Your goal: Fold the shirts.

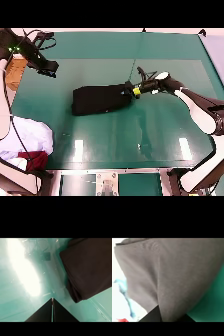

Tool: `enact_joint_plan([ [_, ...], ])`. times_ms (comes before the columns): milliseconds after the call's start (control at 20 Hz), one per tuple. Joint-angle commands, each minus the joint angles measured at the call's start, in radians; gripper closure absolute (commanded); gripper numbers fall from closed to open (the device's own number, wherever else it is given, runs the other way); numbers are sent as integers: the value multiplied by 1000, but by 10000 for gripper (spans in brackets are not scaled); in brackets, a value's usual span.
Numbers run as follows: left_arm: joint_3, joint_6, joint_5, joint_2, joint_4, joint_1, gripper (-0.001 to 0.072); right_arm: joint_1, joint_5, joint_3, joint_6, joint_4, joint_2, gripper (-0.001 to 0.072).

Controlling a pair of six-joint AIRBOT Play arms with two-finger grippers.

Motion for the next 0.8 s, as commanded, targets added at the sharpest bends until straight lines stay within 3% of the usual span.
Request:
enact_joint_plan([
  [0, 0, 0, -16, 0, 0, 0, 679, -62, 70, 129, 10, 14, 72, 694],
  [350, 0, 0, -31, 0, 0, 0, 679, -511, 154, 229, 139, -130, 383, 694],
  [750, 0, -1, -31, 0, -1, 0, 679, -1074, 207, 228, 171, -173, 422, 694],
])
